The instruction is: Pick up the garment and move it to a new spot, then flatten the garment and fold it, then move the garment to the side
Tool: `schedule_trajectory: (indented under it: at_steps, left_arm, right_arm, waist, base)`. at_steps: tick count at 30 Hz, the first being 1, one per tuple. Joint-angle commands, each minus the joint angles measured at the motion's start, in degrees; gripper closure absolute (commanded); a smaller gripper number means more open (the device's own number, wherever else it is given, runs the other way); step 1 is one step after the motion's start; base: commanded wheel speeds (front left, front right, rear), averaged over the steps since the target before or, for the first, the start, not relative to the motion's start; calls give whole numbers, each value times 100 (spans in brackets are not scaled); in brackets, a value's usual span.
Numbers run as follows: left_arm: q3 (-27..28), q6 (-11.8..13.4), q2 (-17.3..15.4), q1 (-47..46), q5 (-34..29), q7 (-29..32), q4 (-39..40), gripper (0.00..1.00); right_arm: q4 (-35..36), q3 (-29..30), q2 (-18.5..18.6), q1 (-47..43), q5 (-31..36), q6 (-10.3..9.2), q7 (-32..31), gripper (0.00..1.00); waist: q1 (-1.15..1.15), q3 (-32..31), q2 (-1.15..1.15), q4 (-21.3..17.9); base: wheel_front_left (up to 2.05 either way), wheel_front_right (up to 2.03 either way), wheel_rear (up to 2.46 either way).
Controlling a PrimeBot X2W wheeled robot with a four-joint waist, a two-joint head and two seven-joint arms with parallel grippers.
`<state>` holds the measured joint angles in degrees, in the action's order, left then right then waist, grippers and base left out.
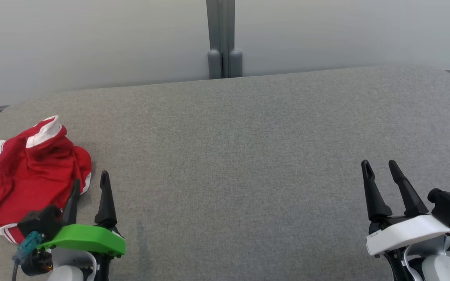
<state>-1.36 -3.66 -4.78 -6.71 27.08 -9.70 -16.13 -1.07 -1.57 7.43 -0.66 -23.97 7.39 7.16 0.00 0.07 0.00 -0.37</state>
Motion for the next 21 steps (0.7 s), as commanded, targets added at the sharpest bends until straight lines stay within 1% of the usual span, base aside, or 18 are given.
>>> schedule_trajectory:
  at_steps: [1, 12, 21]
  left_arm:
    - [-4, 29, -61, -100, -172, -53, 2, 0]
    - [-35, 76, -47, -73, -650, -195, -200, 0]
    - [-46, 71, -32, -127, -976, -301, -309, 0]
  right_arm:
    - [78, -16, 34, -12, 146, 14, 42, 0]
    - [161, -38, 20, -109, 657, 15, 124, 0]
    - [217, -23, 4, -147, 938, 15, 217, 0]
  waist:
    - [0, 0, 0, 0]
    - [0, 8, 0, 6]
    - [0, 30, 0, 18]
  base:
    - [0, 0, 0]
    - [0, 0, 0]
    - [0, 0, 0]
